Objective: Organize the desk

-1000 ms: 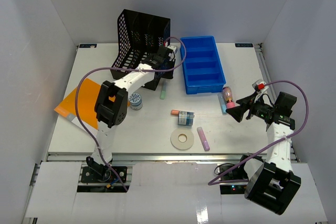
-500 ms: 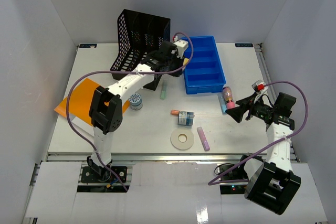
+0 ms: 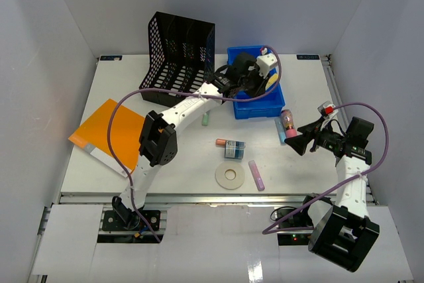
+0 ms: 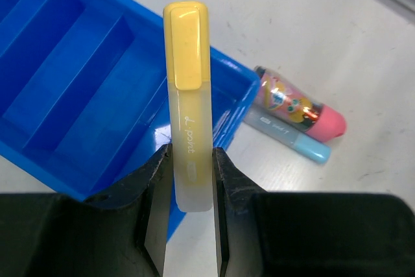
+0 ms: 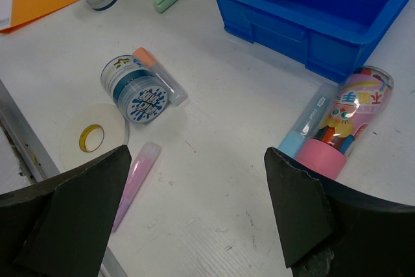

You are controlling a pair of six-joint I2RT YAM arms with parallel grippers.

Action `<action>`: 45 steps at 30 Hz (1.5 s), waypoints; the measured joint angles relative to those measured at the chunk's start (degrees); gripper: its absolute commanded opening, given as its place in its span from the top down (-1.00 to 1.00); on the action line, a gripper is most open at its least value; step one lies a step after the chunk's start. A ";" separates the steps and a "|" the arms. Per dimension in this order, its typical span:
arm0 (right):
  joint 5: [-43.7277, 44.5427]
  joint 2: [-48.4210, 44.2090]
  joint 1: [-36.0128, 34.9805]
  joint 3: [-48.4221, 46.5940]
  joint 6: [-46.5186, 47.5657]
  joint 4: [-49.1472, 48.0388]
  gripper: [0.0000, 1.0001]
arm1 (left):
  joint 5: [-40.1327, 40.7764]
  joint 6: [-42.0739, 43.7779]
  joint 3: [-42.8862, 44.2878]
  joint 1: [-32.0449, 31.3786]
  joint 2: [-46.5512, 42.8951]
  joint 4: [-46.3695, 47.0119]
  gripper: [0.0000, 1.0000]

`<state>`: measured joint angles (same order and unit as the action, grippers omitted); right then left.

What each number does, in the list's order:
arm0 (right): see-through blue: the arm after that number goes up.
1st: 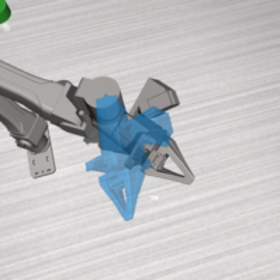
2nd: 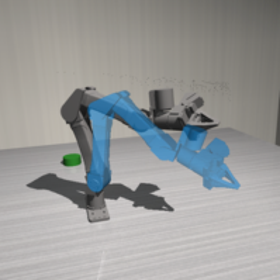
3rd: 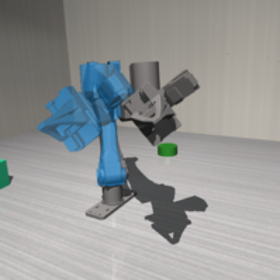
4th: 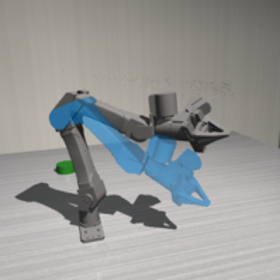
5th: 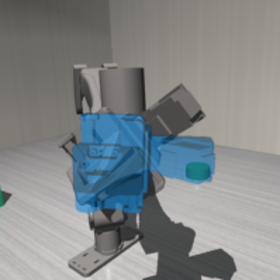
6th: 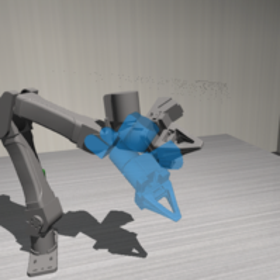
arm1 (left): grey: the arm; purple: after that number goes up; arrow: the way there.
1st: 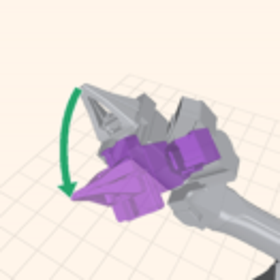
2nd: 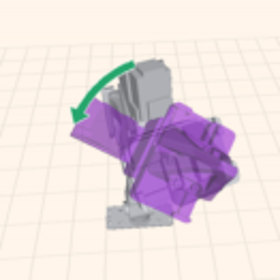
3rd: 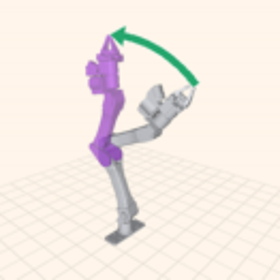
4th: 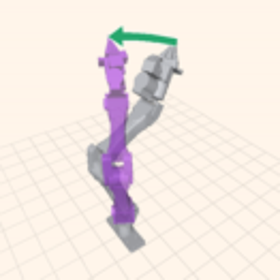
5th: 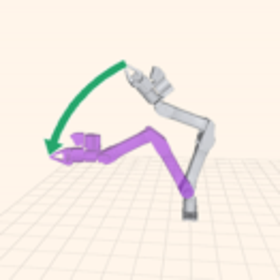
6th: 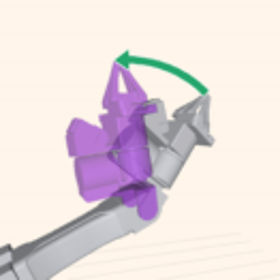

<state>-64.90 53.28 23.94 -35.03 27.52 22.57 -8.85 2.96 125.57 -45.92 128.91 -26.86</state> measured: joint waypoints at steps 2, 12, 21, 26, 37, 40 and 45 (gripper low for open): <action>-0.03 -0.01 -0.01 0.00 0.04 -0.01 -0.80 | 0.19 1.17 -0.16 0.38 1.69 0.04 0.91; -0.22 -0.02 0.00 0.00 0.11 0.00 -0.81 | 1.17 6.53 -1.73 1.08 4.80 2.08 0.90; -0.22 -0.03 0.00 0.01 0.13 0.01 -0.80 | 2.61 11.40 -5.71 1.08 4.92 4.76 0.88; -0.22 -0.02 0.00 0.02 0.14 0.00 -0.80 | 2.87 12.61 -6.31 1.10 4.98 5.36 0.84; -0.22 -0.02 0.00 0.02 0.14 0.02 -0.81 | 2.83 14.45 -8.15 1.17 5.43 6.40 0.56; -0.23 -0.02 0.00 0.03 0.16 0.00 -0.80 | 2.80 14.58 -8.64 1.19 5.54 6.45 0.26; -0.22 -0.02 0.00 0.04 0.16 0.02 -0.81 | 2.79 14.48 -8.86 1.19 5.59 6.48 0.03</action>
<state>-65.12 53.25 23.94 -34.98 27.68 22.59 -6.06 17.43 116.71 -44.73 134.50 -20.38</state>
